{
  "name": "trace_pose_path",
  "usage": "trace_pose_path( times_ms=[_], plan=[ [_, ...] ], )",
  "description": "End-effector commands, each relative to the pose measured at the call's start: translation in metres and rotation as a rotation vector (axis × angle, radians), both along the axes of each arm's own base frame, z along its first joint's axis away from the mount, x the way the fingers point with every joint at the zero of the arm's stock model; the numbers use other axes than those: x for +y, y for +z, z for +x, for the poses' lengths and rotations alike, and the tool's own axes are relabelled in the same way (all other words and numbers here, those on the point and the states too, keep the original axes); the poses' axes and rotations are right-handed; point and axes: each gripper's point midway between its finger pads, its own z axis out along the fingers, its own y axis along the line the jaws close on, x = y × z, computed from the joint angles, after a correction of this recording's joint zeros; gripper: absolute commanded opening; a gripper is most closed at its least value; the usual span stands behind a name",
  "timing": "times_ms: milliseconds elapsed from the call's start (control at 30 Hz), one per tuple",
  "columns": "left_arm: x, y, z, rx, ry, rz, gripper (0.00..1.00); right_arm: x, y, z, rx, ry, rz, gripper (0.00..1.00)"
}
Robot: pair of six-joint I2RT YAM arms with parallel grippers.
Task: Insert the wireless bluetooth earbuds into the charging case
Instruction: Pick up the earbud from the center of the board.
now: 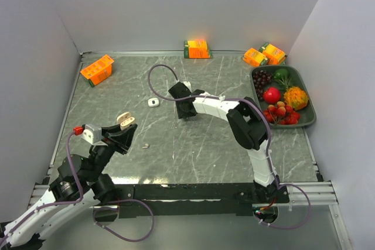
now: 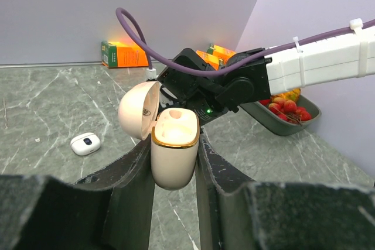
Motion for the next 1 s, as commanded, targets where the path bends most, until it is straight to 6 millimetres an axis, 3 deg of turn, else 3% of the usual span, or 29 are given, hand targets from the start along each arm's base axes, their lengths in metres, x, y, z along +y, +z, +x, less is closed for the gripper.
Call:
trace_pose_path(
  times_ms=[0, 967],
  plan=[
    [0.001, 0.013, -0.003, -0.028, -0.013, -0.045, 0.01, -0.010, -0.024, -0.016, 0.086, 0.031, -0.087, 0.42],
    [0.001, 0.013, -0.003, -0.024, -0.008, -0.045, 0.01, -0.001, -0.027, -0.005, 0.116, 0.027, -0.056, 0.43]
  ],
)
